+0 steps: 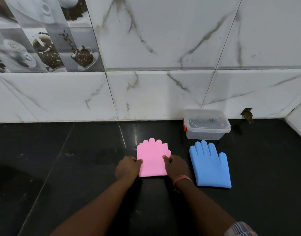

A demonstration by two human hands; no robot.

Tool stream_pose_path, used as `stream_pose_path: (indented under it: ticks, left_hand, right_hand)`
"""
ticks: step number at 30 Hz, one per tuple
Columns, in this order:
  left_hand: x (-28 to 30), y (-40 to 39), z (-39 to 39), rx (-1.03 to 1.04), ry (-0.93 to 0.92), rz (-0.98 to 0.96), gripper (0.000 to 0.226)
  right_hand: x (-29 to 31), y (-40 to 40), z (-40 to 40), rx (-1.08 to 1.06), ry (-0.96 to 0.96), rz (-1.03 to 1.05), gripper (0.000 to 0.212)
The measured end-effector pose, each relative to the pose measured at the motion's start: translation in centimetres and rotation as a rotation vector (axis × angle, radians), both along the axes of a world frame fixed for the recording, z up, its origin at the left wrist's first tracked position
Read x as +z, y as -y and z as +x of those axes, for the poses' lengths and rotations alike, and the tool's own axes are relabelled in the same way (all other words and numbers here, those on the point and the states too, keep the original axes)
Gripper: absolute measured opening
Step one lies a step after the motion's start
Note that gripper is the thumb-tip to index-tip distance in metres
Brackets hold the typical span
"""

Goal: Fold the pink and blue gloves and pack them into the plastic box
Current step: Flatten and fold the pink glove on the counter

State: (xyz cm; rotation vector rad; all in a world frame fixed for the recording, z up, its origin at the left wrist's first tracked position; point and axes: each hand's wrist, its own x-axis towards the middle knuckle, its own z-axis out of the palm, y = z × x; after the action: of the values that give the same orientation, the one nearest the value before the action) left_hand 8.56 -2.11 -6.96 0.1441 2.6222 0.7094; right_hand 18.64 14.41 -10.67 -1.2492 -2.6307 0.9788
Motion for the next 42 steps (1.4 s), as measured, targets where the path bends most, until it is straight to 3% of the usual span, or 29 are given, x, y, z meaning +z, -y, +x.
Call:
stream_pose_path:
  ticks: [3, 6, 9, 12, 14, 16, 19, 22, 24, 26, 28, 30, 33, 37, 40, 42]
  left_hand:
    - [-0.5, -0.6, 0.1, 0.073, 0.003, 0.059, 0.029]
    - [-0.4, -1.4, -0.5, 0.191, 0.075, 0.248, 0.052]
    - [-0.2, -2.3, -1.7, 0.248, 0.259, 0.423, 0.044]
    - [1.0, -2.4, -2.7, 0.329, 0.533, 0.584, 0.029]
    - [1.6, -2.0, -3.5, 0.279, 0.766, 0.56, 0.022]
    - [1.8, -1.2, -4.3, 0.193, 0.868, 0.521, 0.011]
    - [2.0, -0.4, -5.1, 0.053, 0.782, 0.543, 0.015]
    - [2.9, -0.6, -5.9, -0.054, 0.651, 0.785, 0.033]
    - [3.5, -0.6, -6.3, -0.216, 0.356, 0.783, 0.029]
    - [3.7, -0.4, -6.4, -0.426, -0.028, 0.675, 0.017]
    - [3.4, 0.1, -5.7, -0.706, -0.379, 0.542, 0.009]
    - [2.2, 1.2, -4.5, -0.949, -0.608, 0.393, 0.006]
    - [-1.0, 3.2, -2.3, -1.116, -0.704, 0.227, 0.027]
    - [-3.5, 5.9, -0.4, -1.078, -0.627, 0.218, 0.05]
    - [-3.5, 7.0, -0.1, -0.882, -0.524, 0.321, 0.061]
    - [-2.9, 6.2, 0.3, -0.627, -0.441, 0.431, 0.057]
  right_hand:
    - [0.4, 0.4, -0.4, -0.108, -0.036, 0.014, 0.037]
    - [0.7, 0.3, -1.3, -0.138, -0.047, -0.083, 0.05]
    - [1.6, -0.6, -2.4, -0.152, -0.041, -0.333, 0.042]
    - [2.9, -1.8, -2.7, -0.216, -0.042, -0.683, 0.053]
    - [3.6, -2.4, -2.4, -0.24, -0.023, -0.897, 0.055]
    - [4.2, -2.8, -1.8, -0.231, -0.022, -1.005, 0.045]
    - [4.8, -3.4, -1.2, -0.135, -0.13, -1.027, 0.036]
    - [5.9, -3.9, -1.5, 0.076, -0.27, -0.654, 0.039]
    - [6.8, -4.1, -1.7, 0.219, -0.403, -0.373, 0.045]
    - [7.2, -4.2, -1.7, 0.341, -0.479, -0.094, 0.026]
    - [6.5, -4.2, -1.2, 0.489, -0.381, 0.207, 0.007]
    - [4.4, -3.9, 0.4, 0.623, -0.123, 0.39, 0.012]
    - [0.4, -2.4, 3.6, 0.717, 0.036, 0.367, 0.03]
    - [-0.9, -1.6, 5.8, 0.654, -0.068, 0.259, 0.034]
    - [-0.2, -1.3, 6.5, 0.345, -0.277, -0.022, 0.038]
    - [0.3, -0.9, 5.9, 0.081, -0.327, -0.133, 0.034]
